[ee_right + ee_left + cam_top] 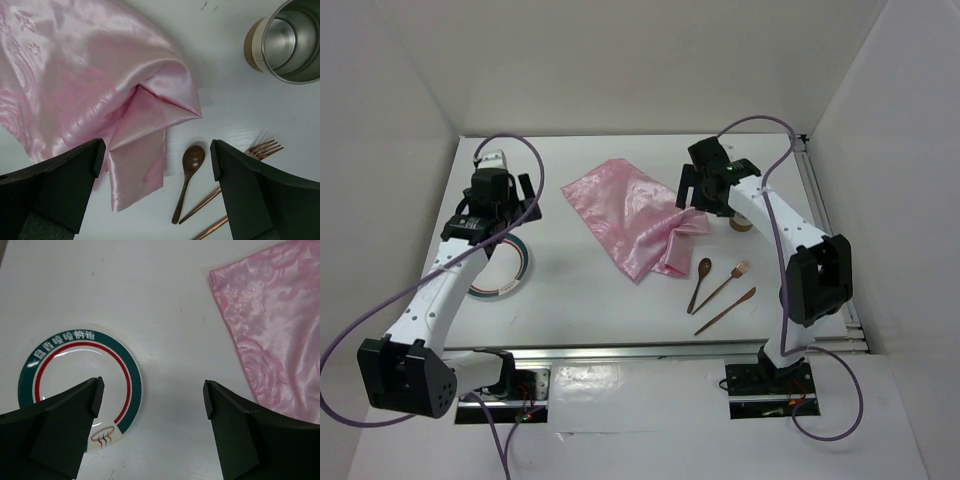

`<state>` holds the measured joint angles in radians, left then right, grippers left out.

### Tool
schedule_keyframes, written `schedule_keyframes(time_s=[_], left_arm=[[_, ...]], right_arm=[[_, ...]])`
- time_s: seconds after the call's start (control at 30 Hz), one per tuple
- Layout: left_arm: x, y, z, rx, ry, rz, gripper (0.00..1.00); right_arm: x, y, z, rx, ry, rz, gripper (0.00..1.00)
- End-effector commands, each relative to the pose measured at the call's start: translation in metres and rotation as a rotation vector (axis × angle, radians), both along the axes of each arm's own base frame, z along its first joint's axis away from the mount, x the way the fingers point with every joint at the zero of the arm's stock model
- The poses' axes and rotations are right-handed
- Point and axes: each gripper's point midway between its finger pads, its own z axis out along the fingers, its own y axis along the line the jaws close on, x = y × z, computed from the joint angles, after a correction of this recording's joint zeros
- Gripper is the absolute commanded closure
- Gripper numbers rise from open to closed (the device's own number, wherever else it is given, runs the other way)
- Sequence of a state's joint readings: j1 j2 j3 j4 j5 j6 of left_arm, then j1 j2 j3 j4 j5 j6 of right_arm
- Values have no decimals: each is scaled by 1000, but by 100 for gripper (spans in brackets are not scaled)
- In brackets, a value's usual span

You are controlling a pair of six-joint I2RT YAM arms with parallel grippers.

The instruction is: Set the dinner table for one person

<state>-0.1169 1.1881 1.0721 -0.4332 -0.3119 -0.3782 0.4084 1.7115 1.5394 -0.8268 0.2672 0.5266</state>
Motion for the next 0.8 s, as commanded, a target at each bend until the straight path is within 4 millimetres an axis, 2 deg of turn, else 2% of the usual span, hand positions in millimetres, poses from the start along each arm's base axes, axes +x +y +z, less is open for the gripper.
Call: schedule_keyframes(time_s=[0.0, 0.03, 0.13, 0.17, 0.2, 0.27, 0.3, 0.37, 0.4, 0.43, 0.53, 0.63, 0.77], left_arm=[[-8, -28, 0, -155, 38, -44, 0], [-7, -37, 5, -197, 32, -74, 0], [-17, -65, -25, -272, 169, -129, 0], [-21, -80, -34, -271, 207, -162, 0], [-24, -84, -40, -249, 237, -166, 0], [-29, -105, -43, -266, 257, -201, 0], [-36, -113, -52, -275, 284, -216, 1], [-42, -135, -52, -310, 284, -254, 3], [-42, -142, -56, -315, 295, -262, 3], [-44, -149, -60, -316, 311, -271, 3], [-45, -175, -70, -292, 358, -306, 3], [-55, -195, -85, -293, 418, -320, 0], [-51, -208, -93, -324, 435, -336, 0]], right_arm=[[-10, 7, 15, 44, -39, 18, 0], [-11, 6, 19, 49, -50, 19, 0], [-20, 15, 15, 60, -48, 48, 0], [-22, 15, 11, 59, -34, 64, 0], [-27, 21, 8, 71, -31, 85, 0], [-40, 36, 8, 106, -28, 157, 0], [-48, 39, 5, 120, -34, 177, 0], [-62, 49, 3, 132, -47, 230, 3], [-70, 48, 2, 154, -59, 229, 6], [-77, 54, 2, 186, -54, 247, 7], [-88, 64, -2, 249, -60, 278, 11], [-92, 75, -9, 258, -44, 311, 11], [-81, 76, -31, 194, 2, 276, 11]])
